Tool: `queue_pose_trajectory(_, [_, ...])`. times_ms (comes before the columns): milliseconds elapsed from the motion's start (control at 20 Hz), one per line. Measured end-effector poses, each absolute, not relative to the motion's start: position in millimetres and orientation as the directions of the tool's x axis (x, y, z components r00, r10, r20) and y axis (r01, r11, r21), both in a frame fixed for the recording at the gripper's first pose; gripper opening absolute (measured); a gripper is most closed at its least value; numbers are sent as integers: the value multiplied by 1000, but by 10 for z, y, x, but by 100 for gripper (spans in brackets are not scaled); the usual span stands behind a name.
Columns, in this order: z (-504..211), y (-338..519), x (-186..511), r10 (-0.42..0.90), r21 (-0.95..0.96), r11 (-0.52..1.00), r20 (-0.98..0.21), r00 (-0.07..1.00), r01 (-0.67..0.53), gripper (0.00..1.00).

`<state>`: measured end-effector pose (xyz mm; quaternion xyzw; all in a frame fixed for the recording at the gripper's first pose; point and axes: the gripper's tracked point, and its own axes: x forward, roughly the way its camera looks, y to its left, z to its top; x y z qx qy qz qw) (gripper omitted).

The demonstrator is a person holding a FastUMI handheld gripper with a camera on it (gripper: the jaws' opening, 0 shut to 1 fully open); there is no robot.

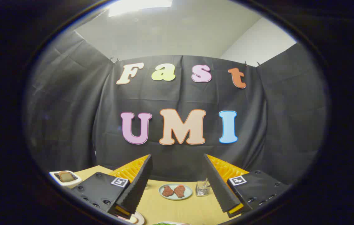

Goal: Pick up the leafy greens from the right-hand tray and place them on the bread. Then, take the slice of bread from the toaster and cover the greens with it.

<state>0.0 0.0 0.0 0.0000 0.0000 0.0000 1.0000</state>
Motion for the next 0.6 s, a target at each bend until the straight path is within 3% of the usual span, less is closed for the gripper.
queue_pose_trajectory(600, [-61, -102, -6, 24, 4, 1000, -18, 1000, -24, 100])
